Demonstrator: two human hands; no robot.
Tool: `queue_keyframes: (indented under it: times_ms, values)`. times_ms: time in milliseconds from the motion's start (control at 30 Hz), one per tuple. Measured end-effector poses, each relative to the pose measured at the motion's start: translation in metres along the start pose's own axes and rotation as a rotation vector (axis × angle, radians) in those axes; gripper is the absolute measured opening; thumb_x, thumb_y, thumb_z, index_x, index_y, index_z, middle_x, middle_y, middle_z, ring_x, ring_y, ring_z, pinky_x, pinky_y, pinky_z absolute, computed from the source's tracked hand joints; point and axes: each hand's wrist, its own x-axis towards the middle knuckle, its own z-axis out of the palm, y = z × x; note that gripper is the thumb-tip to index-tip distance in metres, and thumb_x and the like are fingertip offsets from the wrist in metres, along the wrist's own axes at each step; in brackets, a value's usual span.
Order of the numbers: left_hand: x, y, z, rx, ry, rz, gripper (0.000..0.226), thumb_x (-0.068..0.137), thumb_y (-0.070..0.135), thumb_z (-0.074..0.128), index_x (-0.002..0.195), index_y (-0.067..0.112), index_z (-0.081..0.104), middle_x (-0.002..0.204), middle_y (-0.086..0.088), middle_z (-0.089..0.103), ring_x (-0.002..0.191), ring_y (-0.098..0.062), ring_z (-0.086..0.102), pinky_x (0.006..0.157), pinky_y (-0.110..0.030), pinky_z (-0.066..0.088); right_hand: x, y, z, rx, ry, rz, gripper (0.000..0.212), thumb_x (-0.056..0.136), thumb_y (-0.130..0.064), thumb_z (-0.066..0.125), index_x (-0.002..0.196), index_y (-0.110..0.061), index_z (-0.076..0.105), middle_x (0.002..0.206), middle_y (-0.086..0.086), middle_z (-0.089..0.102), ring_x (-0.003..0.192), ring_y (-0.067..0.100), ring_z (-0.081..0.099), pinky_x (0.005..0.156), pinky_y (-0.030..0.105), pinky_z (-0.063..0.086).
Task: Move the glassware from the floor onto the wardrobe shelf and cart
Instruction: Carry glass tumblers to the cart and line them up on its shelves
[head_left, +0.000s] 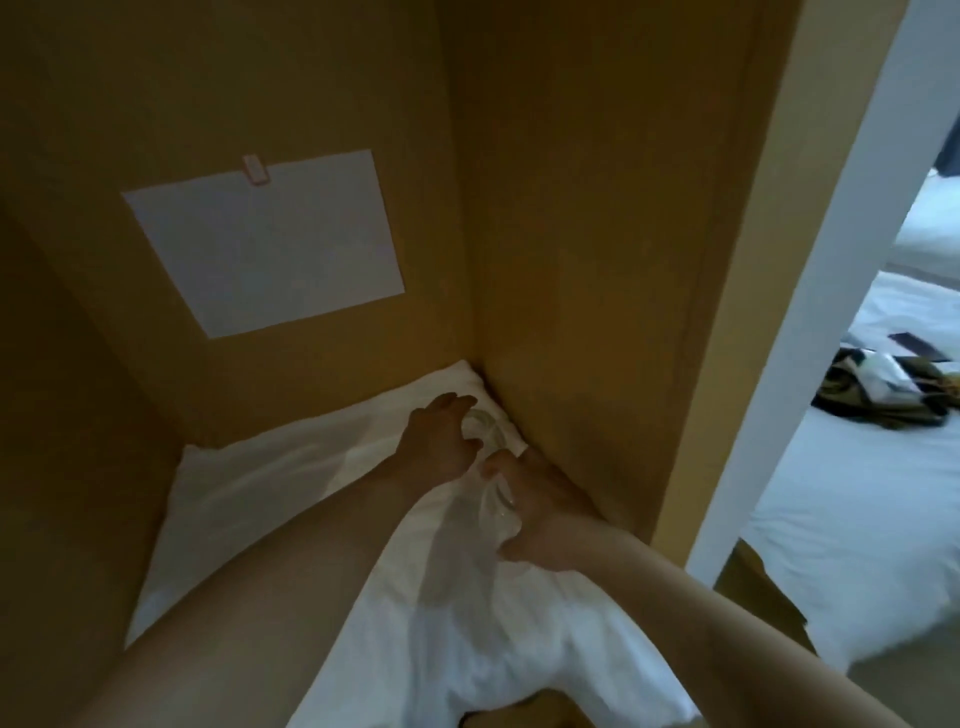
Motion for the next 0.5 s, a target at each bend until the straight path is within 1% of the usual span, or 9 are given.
queue_keyframes:
  times_ms: [67, 100, 133, 200, 233, 267, 300, 367, 500]
  values:
    - [0.003, -0.002, 0.006, -0.049, -0.06, 0.043, 0.066, 0.098, 0.031, 0.06, 0.156, 0.017, 0.032, 0.164, -0.008, 0.024, 0.151, -0.022, 0.025, 0.117, -0.031, 0.026, -0.005, -0.006, 0.006, -0.011, 0.051, 0.041, 0.081, 0.074, -0.027, 0.082, 0.132, -0.046, 0.029, 0.132, -0.008, 0.031, 0.116, 0.02, 0.046, 0.077, 0.031, 0.056]
    - [0.002, -0.003, 0.009, -0.113, -0.104, 0.043, 0.07, 0.096, 0.039, 0.06, 0.156, 0.019, 0.031, 0.165, -0.004, 0.023, 0.15, -0.023, 0.028, 0.117, -0.032, 0.028, -0.008, -0.009, 0.01, -0.014, 0.084, 0.06, 0.082, 0.073, -0.028, 0.083, 0.132, -0.046, 0.029, 0.133, -0.008, 0.031, 0.116, 0.02, 0.046, 0.079, 0.03, 0.054]
    - [-0.001, -0.005, 0.012, -0.174, -0.135, 0.044, 0.079, 0.088, 0.053, 0.062, 0.155, 0.022, 0.031, 0.162, -0.001, 0.027, 0.145, -0.026, 0.035, 0.115, -0.036, 0.033, -0.011, -0.013, 0.014, -0.028, 0.121, 0.078, 0.084, 0.072, -0.029, 0.084, 0.133, -0.045, 0.028, 0.133, -0.007, 0.031, 0.116, 0.02, 0.046, 0.083, 0.031, 0.052]
    - [-0.005, -0.008, 0.013, -0.241, -0.107, 0.059, 0.101, 0.061, 0.081, 0.059, 0.144, 0.027, 0.037, 0.146, 0.003, 0.037, 0.124, -0.029, 0.051, 0.101, -0.046, 0.046, -0.016, -0.02, 0.02, -0.078, 0.188, 0.117, 0.084, 0.072, -0.031, 0.084, 0.134, -0.044, 0.029, 0.134, -0.005, 0.032, 0.116, 0.021, 0.046, 0.088, 0.031, 0.049]
    - [-0.005, -0.012, 0.015, -0.23, -0.068, 0.07, 0.104, 0.054, 0.085, 0.059, 0.137, 0.027, 0.037, 0.139, 0.003, 0.039, 0.115, -0.031, 0.054, 0.093, -0.047, 0.05, -0.017, -0.024, 0.024, -0.096, 0.211, 0.14, 0.084, 0.073, -0.031, 0.084, 0.135, -0.044, 0.029, 0.134, -0.005, 0.032, 0.116, 0.021, 0.046, 0.089, 0.031, 0.049]
    - [-0.004, -0.015, 0.016, -0.206, -0.04, 0.066, 0.101, 0.054, 0.083, 0.065, 0.133, 0.027, 0.037, 0.134, 0.001, 0.038, 0.11, -0.032, 0.053, 0.089, -0.046, 0.05, -0.019, -0.026, 0.027, -0.107, 0.229, 0.163, 0.083, 0.073, -0.031, 0.084, 0.134, -0.044, 0.03, 0.134, -0.004, 0.032, 0.116, 0.022, 0.046, 0.088, 0.032, 0.049]
    - [-0.003, -0.02, 0.018, -0.186, -0.025, 0.045, 0.096, 0.059, 0.074, 0.073, 0.132, 0.026, 0.035, 0.132, 0.0, 0.036, 0.109, -0.034, 0.05, 0.086, -0.043, 0.048, -0.02, -0.029, 0.031, -0.121, 0.245, 0.183, 0.082, 0.073, -0.03, 0.084, 0.134, -0.043, 0.03, 0.134, -0.004, 0.032, 0.115, 0.022, 0.047, 0.086, 0.032, 0.049]
    - [-0.006, -0.027, 0.013, -0.176, -0.049, -0.03, 0.092, 0.064, 0.055, 0.082, 0.135, 0.025, 0.031, 0.134, -0.004, 0.029, 0.114, -0.037, 0.046, 0.082, -0.04, 0.044, -0.021, -0.032, 0.035, -0.16, 0.273, 0.224, 0.08, 0.072, -0.031, 0.085, 0.131, -0.042, 0.032, 0.133, -0.002, 0.033, 0.113, 0.023, 0.048, 0.082, 0.031, 0.05]
    - [-0.02, -0.052, -0.002, -0.183, -0.244, -0.175, 0.105, 0.061, 0.045, 0.088, 0.146, 0.02, 0.031, 0.149, -0.01, 0.019, 0.13, -0.035, 0.041, 0.096, -0.038, 0.048, -0.024, -0.039, 0.041, -0.186, 0.306, 0.291, 0.081, 0.07, -0.03, 0.086, 0.13, -0.039, 0.033, 0.126, -0.001, 0.033, 0.108, 0.024, 0.048, 0.073, 0.03, 0.047]
